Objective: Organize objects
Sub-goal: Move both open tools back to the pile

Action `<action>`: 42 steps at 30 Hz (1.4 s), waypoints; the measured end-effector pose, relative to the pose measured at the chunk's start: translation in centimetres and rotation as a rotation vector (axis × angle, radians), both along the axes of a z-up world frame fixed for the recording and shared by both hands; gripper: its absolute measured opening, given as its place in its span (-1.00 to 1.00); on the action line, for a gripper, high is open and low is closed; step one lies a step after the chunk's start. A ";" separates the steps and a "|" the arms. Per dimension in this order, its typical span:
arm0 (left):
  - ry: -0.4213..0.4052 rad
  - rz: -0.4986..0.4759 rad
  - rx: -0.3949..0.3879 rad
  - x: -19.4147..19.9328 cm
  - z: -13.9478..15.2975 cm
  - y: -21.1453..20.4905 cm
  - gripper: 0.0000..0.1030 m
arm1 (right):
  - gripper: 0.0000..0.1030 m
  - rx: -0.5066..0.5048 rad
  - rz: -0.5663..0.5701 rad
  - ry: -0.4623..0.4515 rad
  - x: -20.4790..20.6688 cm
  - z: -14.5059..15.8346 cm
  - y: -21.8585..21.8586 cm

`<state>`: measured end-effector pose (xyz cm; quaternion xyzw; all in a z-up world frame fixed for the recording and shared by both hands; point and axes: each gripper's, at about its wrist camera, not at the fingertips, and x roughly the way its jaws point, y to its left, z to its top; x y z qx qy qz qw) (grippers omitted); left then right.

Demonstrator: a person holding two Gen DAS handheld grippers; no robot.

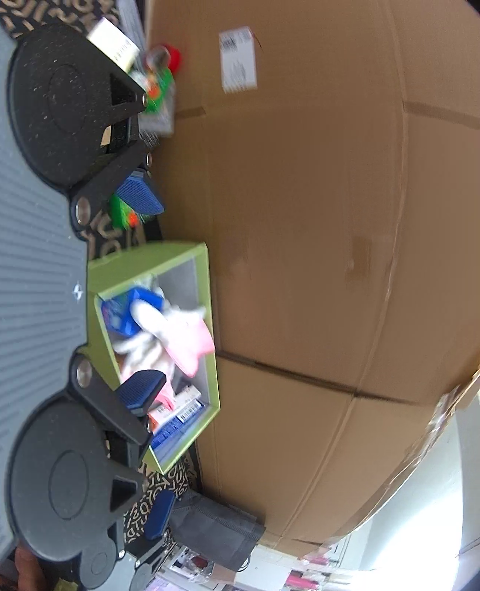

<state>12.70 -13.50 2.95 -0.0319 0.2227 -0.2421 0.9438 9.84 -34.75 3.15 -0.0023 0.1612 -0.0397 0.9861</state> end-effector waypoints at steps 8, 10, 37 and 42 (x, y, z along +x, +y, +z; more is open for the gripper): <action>0.004 0.126 0.011 -3.4 -2.6 6.4 0.83 | 1.00 0.054 0.121 0.042 -2.3 -1.7 5.6; 0.023 0.151 -0.012 -3.9 -3.3 7.9 0.83 | 1.00 0.071 0.144 0.068 -2.1 -2.5 6.8; 0.156 0.384 -0.033 2.1 -8.2 19.1 0.83 | 0.80 0.051 0.311 0.288 9.1 -9.1 22.2; 0.174 0.369 -0.040 3.7 -8.5 18.0 0.83 | 0.64 0.061 0.276 0.304 10.0 -10.0 21.3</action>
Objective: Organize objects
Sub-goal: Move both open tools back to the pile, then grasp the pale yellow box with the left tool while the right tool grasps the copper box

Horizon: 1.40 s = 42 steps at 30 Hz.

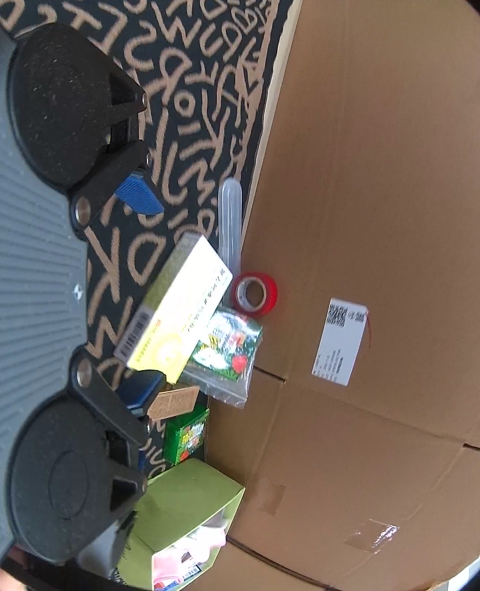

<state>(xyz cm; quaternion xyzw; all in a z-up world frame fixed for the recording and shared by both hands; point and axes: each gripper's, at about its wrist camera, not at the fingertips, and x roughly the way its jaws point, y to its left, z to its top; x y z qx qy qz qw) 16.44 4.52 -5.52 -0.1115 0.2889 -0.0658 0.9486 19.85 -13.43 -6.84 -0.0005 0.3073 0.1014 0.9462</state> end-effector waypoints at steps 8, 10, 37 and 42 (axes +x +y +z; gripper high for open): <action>0.072 0.073 -0.009 5.1 -0.8 -3.8 0.83 | 0.62 0.007 -0.051 0.017 -0.5 -0.3 -2.8; 0.093 0.120 0.032 6.5 -0.8 -4.7 0.83 | 0.63 0.018 -0.048 0.020 -0.7 -0.4 -3.1; 0.111 0.039 0.183 4.4 -2.4 -0.6 0.35 | -0.34 -0.051 0.039 0.016 2.7 -0.5 0.0; 0.110 -0.087 0.186 1.0 -2.2 -1.2 0.35 | -0.42 -0.038 0.065 0.024 0.5 -0.4 -0.9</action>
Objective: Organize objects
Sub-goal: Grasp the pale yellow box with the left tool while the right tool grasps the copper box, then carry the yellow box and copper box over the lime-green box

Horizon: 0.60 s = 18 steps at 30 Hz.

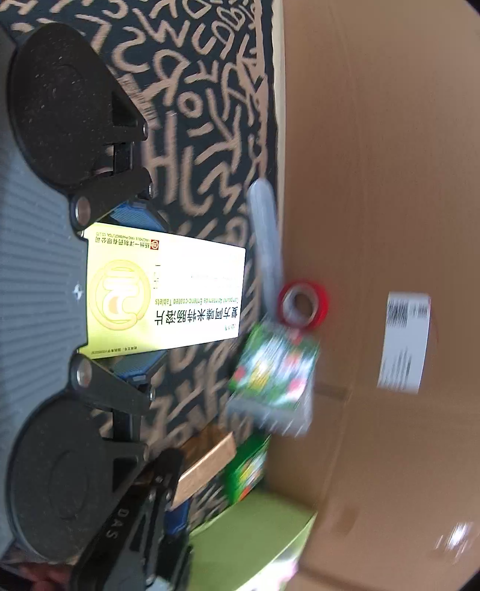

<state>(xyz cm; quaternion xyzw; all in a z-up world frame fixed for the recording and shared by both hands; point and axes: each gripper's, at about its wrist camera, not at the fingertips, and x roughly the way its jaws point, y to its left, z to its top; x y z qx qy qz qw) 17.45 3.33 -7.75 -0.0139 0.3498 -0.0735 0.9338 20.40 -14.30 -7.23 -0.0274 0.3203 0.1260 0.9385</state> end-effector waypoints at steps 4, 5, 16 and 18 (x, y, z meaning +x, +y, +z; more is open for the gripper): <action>-0.018 -0.081 0.019 -3.3 -0.1 -0.5 0.36 | -0.42 -0.009 0.034 0.007 -3.9 0.1 -1.0; -0.023 -0.078 0.025 -3.6 -0.2 -0.7 0.38 | -0.42 -0.002 0.040 0.008 -4.9 0.1 -1.3; -0.016 -0.051 0.078 -2.5 -0.5 -1.4 0.36 | -0.34 0.020 0.051 -0.004 -6.2 0.3 -1.9; -0.016 -0.051 0.088 -2.4 -0.5 -1.5 0.35 | -0.42 0.026 0.054 -0.001 -6.2 0.2 -1.9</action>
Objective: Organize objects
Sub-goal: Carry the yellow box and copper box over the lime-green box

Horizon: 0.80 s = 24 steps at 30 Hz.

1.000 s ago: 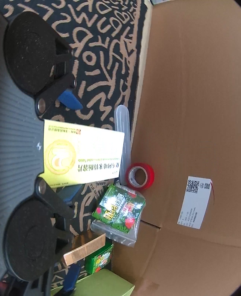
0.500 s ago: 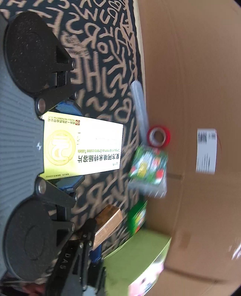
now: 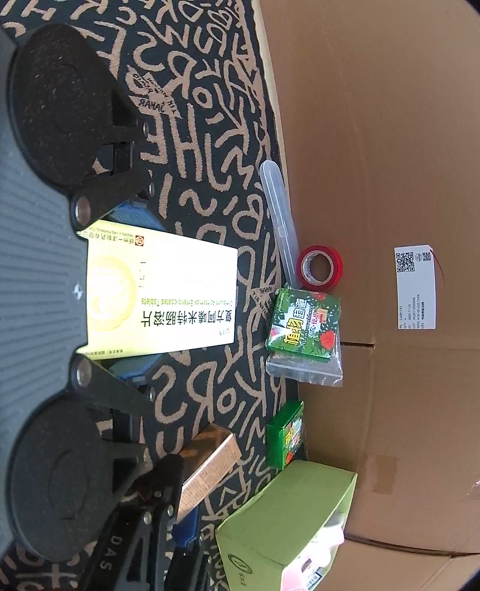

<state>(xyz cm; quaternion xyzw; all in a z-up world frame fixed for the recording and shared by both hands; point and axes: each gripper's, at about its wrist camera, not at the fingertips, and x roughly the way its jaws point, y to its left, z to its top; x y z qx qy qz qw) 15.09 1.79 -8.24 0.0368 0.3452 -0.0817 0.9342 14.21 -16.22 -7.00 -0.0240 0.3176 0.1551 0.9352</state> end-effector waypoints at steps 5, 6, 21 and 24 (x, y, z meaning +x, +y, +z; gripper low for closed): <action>0.017 -0.015 -0.034 -0.2 0.5 -0.3 0.34 | -0.42 0.029 0.010 -0.008 -0.5 0.0 -0.5; 0.012 -0.021 -0.041 -0.4 0.8 -0.6 0.34 | -0.42 0.040 0.013 -0.013 -0.7 0.1 -0.8; -0.160 -0.228 -0.182 -2.0 9.9 -9.1 0.34 | -0.42 0.111 -0.098 -0.263 -5.3 6.7 -7.5; -0.184 -0.271 -0.204 -1.4 11.5 -12.0 0.34 | -0.42 0.106 -0.152 -0.320 -5.7 8.4 -9.9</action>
